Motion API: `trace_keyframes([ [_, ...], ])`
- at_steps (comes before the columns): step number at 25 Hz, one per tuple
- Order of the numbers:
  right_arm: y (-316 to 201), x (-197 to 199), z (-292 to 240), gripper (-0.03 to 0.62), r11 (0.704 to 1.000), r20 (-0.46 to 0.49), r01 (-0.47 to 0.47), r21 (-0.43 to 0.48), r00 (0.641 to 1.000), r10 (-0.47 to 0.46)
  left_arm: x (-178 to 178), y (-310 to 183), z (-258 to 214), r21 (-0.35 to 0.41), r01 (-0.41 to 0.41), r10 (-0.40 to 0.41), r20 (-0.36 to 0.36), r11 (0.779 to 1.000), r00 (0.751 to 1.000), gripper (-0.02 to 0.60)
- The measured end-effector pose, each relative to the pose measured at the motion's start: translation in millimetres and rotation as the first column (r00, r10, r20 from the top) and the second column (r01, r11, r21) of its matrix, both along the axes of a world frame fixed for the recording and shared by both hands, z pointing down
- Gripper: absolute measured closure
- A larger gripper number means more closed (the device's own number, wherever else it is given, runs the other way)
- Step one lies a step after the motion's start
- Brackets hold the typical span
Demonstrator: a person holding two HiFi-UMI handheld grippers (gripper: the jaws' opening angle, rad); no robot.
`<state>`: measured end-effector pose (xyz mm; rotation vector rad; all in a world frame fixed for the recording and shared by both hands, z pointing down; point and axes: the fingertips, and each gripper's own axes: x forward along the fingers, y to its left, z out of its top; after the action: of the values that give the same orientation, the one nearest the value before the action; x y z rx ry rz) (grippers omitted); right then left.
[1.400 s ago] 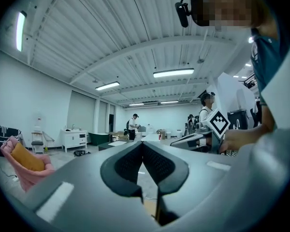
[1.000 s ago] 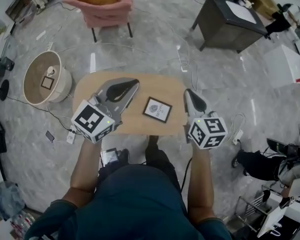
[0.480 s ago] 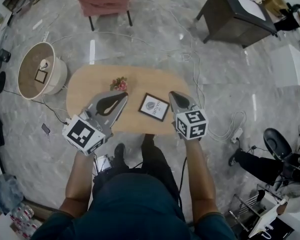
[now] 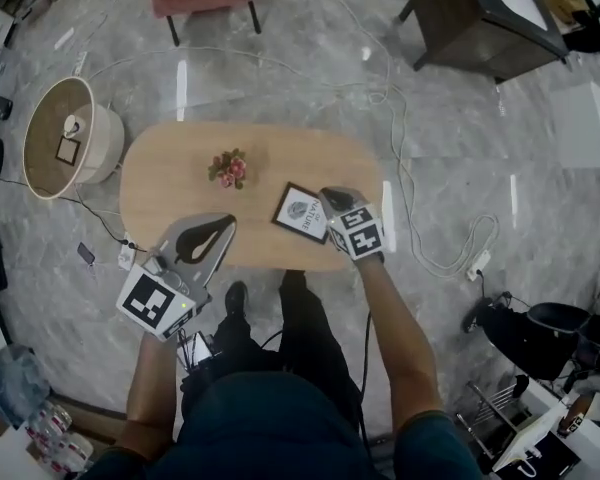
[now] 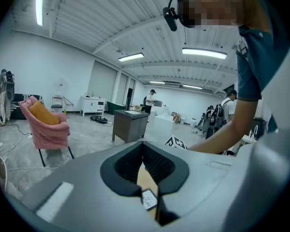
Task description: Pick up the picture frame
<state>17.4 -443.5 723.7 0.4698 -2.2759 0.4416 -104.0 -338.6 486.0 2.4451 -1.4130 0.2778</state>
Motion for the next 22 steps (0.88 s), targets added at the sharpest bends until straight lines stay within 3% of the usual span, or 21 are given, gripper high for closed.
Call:
trace_keyframes([
  [11, -1.1, 5.9, 149.0, 0.562, 0.983, -0.189, 0.146, -0.113, 0.968, -0.165, -8.3, 4.2, 59.9, -0.099, 0.023, -0.022, 0.012, 0.995, 1.000, 0.586],
  [19, -7.6, 24.1, 232.8, 0.526, 0.965, -0.360, 0.232, -0.125, 0.895, -0.262, -17.1, 1.7, 89.7, -0.119, 0.055, -0.056, -0.004, 0.991, 0.998, 0.586],
  [22, 0.1, 31.1, 260.3, 0.516, 0.950, -0.399, 0.255, -0.181, 0.864, -0.308, -20.9, 2.6, 100.3, -0.128, 0.063, -0.064, -0.003, 0.990, 0.998, 0.585],
])
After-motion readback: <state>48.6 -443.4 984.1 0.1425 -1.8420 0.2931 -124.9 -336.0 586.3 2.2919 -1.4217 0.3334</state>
